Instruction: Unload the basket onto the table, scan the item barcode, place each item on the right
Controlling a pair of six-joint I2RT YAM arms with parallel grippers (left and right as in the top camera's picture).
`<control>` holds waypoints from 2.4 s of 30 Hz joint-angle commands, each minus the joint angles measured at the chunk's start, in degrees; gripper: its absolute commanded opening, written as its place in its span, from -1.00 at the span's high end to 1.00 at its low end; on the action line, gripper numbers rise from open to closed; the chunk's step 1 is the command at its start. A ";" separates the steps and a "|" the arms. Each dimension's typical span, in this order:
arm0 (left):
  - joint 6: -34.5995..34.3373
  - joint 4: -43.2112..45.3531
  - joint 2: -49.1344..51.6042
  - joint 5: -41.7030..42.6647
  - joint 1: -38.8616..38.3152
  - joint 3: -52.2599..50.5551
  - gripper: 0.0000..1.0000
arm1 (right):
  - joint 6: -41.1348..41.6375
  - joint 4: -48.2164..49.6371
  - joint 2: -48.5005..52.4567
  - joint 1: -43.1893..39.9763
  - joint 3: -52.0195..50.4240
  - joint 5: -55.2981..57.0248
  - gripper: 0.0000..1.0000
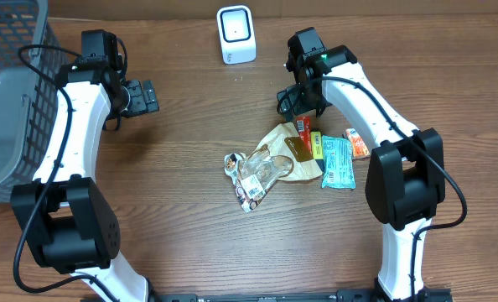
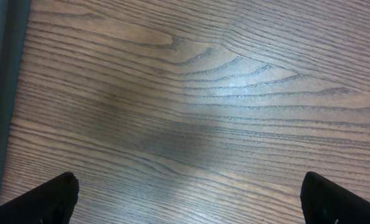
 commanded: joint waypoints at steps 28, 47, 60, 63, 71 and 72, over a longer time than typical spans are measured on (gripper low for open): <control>1.05 0.15 0.61 -0.31 -0.11 0.94 -1.00 | 0.59 0.15 -40.24 6.08 -0.02 0.17 -1.00; 1.05 0.15 0.61 -0.28 -0.11 0.94 -1.00 | 0.59 0.09 -56.70 6.08 -0.02 0.15 -1.00; 1.05 0.15 0.61 -0.31 -0.11 0.94 -1.00 | 0.59 -9.20 -68.67 6.08 -0.02 0.15 -1.00; 1.05 0.17 0.61 -0.28 -0.11 0.94 -1.00 | 0.59 -14.91 -71.17 6.08 -0.02 0.17 -1.00; 1.05 0.15 0.61 -0.28 -0.13 0.94 -1.00 | -0.04 -23.89 -76.70 3.28 -0.09 -2.91 -1.00; 1.05 0.15 0.61 -0.28 -0.11 0.94 -1.00 | -0.04 -23.87 -77.50 2.86 -0.11 -4.26 -1.00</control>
